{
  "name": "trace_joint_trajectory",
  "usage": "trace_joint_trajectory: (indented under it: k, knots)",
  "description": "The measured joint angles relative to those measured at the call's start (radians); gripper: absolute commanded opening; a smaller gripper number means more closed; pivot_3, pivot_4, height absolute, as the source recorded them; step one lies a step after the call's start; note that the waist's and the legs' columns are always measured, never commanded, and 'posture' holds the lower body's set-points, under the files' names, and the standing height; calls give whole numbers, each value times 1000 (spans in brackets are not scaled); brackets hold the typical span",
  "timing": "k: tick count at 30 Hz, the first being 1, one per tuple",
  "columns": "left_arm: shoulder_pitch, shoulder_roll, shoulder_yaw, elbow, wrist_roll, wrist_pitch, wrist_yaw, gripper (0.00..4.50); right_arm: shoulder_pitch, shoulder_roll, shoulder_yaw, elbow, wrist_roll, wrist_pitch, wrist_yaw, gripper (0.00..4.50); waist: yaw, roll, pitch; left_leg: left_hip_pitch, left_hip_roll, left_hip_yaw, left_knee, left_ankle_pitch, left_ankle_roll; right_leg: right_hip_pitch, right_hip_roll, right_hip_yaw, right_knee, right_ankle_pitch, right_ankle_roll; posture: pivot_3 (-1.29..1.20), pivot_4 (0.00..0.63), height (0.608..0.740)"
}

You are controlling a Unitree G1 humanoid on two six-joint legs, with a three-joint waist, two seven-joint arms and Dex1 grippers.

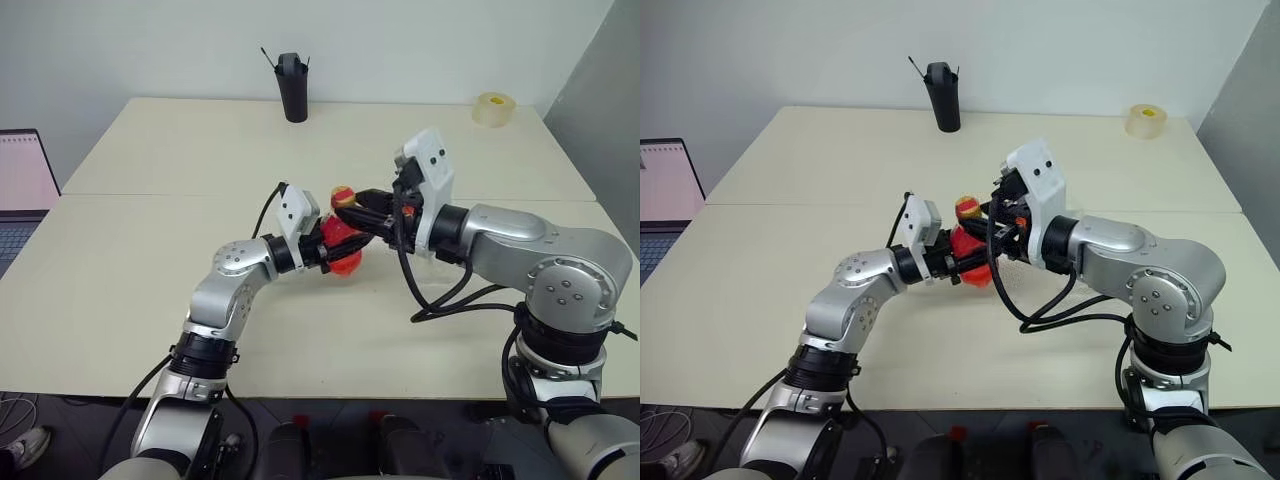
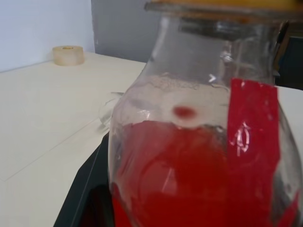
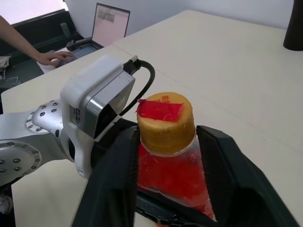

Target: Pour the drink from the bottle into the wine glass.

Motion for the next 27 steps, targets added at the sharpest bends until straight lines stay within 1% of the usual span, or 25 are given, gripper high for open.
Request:
trace_joint_trajectory:
  k: [8,12,16,23,26,27]
  knots:
    - [0,0,-2,0,1,1,0,2173,0,-8,-2,5,2,-2,20,1392,0,0,0,0,0,0,0,0,0,0,0,0,0,0,0,0,150,740]
    - [0,2,-6,0,2,4,-2,2156,0,-23,-17,11,28,-2,46,2790,0,0,0,0,0,0,0,0,0,0,0,0,0,0,0,0,150,740]
    - [0,8,-6,0,2,8,-1,2156,0,-34,-27,11,40,-2,58,4048,0,0,0,0,0,0,0,0,0,0,0,0,0,0,0,0,150,740]
    - [0,5,-5,0,-7,42,8,2156,-11,-31,-23,21,24,-24,38,4060,0,0,0,0,0,0,0,0,0,0,0,0,0,0,0,0,150,740]
    - [1,5,-5,0,-7,43,12,2156,-12,-20,-23,37,14,-34,32,3441,0,0,0,0,0,0,0,0,0,0,0,0,0,0,0,0,150,740]
    - [2,5,-5,-1,-7,43,12,2156,-12,-13,-23,43,8,-39,26,3120,0,0,0,0,0,0,0,0,0,0,0,0,0,0,0,0,150,740]
